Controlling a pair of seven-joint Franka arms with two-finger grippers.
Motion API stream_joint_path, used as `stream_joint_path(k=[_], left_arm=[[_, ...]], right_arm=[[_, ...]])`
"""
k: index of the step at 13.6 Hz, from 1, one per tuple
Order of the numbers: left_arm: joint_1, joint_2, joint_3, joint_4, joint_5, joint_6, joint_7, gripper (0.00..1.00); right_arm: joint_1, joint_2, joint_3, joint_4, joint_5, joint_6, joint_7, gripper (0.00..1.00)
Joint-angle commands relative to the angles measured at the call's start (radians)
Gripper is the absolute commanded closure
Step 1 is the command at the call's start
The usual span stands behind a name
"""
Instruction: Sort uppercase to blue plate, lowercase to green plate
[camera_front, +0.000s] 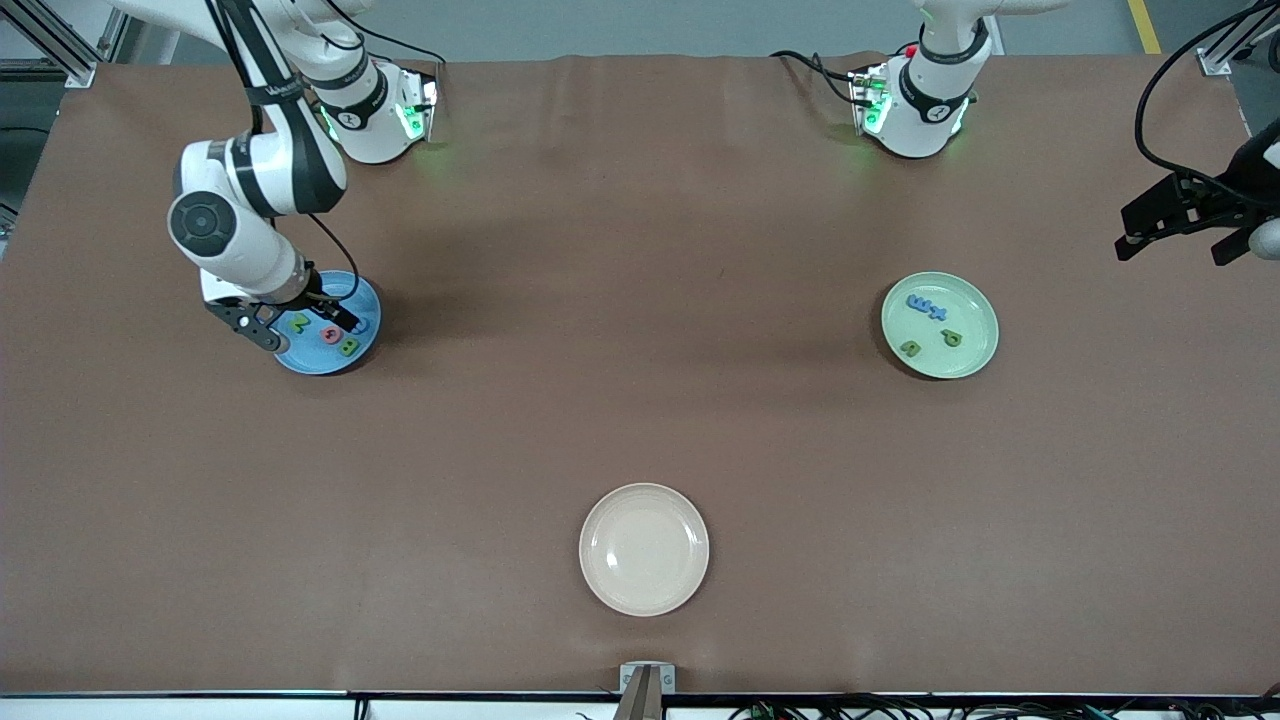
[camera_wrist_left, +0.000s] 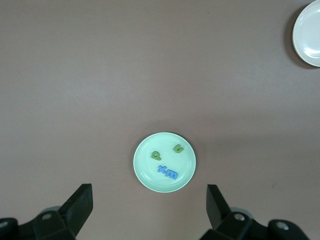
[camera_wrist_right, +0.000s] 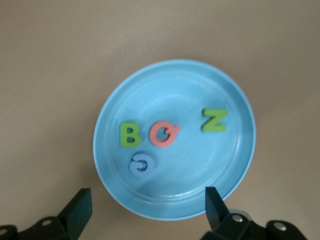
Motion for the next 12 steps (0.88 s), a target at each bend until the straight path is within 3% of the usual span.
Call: stream_joint_path(k=[1,4,8,12], left_arm=[[0.002,0.010,-0.003,0.022,-0.016,-0.003,-0.007,0.00],[0.002,0.010,-0.003,0.022,-0.016,-0.003,-0.007,0.00],[0.002,0.010,-0.003,0.022,-0.014,-0.003,-0.007,0.00],[0.002,0.010,-0.003,0.022,-0.014,-0.003,-0.007,0.00]], right_arm=[[-0.020,-0.025,0.022,0.104,-0.009,-0.113,-0.070,0.00],[0.025,-0.001,0.023,0.335,-0.004,-0.375,-0.170,0.00],[0.018,0.013,0.020,0.538,0.020,-0.572,-0.446,0.00],[0.012,0.131,0.019,0.881,0.030,-0.848,-0.533,0.00]])
